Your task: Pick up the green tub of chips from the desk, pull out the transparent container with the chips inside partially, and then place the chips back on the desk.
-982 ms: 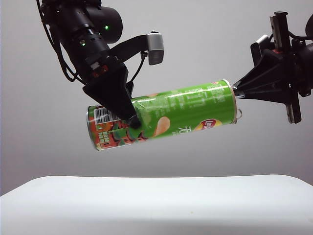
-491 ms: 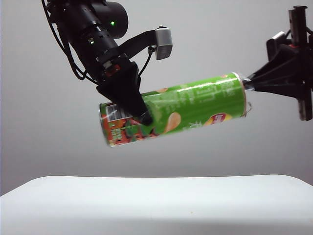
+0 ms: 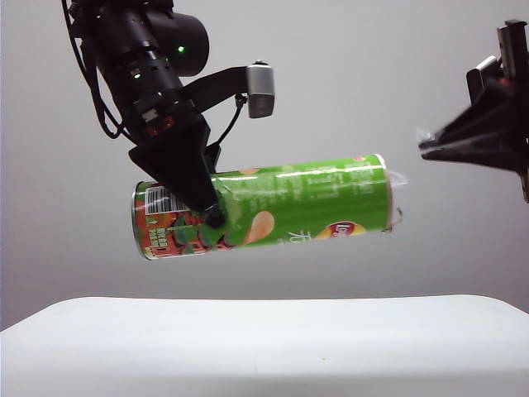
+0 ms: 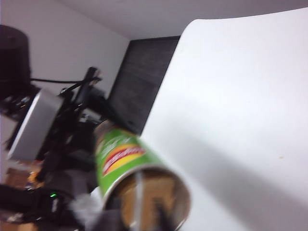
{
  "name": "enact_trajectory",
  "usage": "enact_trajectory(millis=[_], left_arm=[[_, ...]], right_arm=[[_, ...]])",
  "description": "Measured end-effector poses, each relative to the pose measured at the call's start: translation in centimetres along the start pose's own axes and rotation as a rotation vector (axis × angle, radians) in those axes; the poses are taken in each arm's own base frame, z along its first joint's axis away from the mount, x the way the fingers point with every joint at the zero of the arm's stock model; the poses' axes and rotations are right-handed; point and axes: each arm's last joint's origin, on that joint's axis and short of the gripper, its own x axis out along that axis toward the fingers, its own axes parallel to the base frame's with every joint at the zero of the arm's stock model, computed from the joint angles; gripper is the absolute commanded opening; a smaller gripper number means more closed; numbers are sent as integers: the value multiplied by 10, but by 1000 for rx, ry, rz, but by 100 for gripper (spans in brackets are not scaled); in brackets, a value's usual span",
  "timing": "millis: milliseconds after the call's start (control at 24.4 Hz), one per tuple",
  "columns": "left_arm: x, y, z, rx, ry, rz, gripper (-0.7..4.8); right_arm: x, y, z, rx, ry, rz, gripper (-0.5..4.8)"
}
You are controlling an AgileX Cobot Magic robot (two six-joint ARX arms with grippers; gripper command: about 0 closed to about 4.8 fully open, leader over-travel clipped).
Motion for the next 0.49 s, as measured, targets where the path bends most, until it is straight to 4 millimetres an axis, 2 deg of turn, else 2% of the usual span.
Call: enact_trajectory(millis=[491], left_arm=[[0, 5, 4, 32, -49, 34, 281]], right_arm=[[21, 8, -12, 21, 106, 54, 103]])
